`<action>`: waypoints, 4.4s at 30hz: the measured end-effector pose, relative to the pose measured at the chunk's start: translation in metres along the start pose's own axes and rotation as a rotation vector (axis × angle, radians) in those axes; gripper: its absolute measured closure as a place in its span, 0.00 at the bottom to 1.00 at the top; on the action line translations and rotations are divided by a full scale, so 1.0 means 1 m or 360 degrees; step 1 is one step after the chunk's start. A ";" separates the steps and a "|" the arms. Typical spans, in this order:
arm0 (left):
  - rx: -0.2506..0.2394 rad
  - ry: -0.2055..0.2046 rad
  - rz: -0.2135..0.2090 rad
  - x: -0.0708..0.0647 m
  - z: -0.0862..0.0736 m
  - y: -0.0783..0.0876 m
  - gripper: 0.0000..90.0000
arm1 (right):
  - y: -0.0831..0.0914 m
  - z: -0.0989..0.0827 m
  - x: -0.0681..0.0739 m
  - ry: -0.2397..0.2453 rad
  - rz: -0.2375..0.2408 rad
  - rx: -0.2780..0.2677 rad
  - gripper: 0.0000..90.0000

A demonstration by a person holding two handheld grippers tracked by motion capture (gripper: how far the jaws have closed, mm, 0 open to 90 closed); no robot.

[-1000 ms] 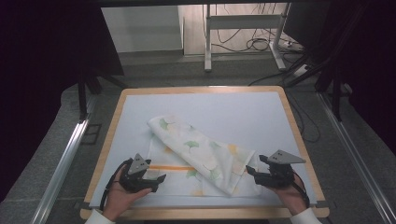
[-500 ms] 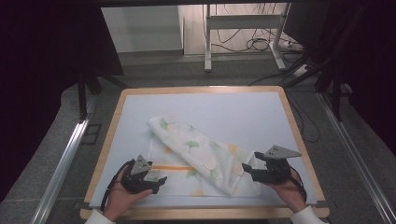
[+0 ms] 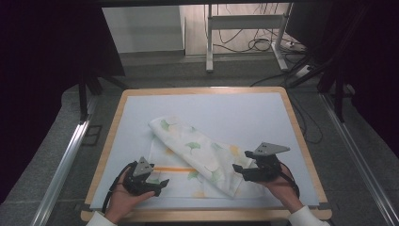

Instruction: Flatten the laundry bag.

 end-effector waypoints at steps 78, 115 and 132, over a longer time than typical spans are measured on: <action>0.0023 -0.0018 -0.0051 -0.003 -0.001 -0.003 0.22 | -0.030 0.084 -0.045 0.0286 -0.0232 0.0140 0.98; 0.0041 -0.0029 -0.0055 -0.005 0.000 -0.006 0.22 | -0.019 0.103 -0.129 -0.0236 -0.0477 0.0009 0.37; 0.0049 -0.0020 -0.0039 -0.006 -0.001 -0.006 0.22 | 0.018 0.001 -0.053 -0.0105 -0.0185 0.0025 0.77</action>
Point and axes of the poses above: each handheld gripper's, and its own axes: y roughly backward along the jaws, z roughly out of its top, x roughly to its left, the point moved 5 cm from there along -y, roughly forward along the jaws, and after that the axes turned 14 degrees about x, right-handed, at the moved point
